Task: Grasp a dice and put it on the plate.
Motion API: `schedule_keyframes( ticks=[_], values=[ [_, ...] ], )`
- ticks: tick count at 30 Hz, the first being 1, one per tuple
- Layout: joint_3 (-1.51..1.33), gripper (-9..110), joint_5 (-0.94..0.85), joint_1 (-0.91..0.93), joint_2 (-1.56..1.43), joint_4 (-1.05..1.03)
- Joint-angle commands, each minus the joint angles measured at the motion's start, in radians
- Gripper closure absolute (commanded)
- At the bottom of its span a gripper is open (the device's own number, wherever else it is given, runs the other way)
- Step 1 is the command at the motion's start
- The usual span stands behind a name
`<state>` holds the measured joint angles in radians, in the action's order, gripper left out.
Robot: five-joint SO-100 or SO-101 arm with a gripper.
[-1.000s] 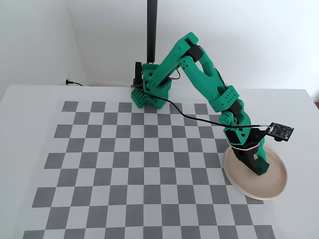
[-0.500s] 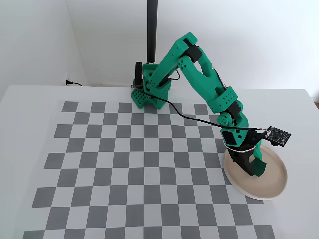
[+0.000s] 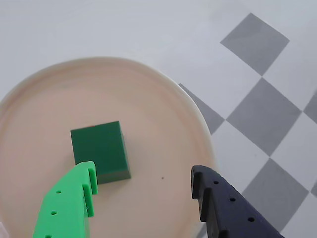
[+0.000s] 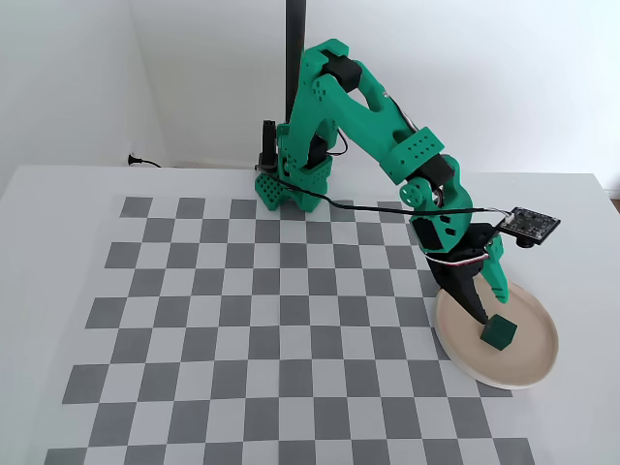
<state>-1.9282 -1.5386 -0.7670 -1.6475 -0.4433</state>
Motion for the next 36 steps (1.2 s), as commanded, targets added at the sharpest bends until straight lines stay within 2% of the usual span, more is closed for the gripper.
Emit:
schedule_keyframes(
  ticks=[1,8,27,36],
  values=[
    [-0.057,87,0.015,0.026,-0.238,0.003],
    [-0.334,90,0.04,0.126,-0.489,0.046],
    [-0.749,96,0.189,0.374,-1.0,-0.011],
    [-0.945,106,0.267,0.436,-1.399,-0.193]
  ],
)
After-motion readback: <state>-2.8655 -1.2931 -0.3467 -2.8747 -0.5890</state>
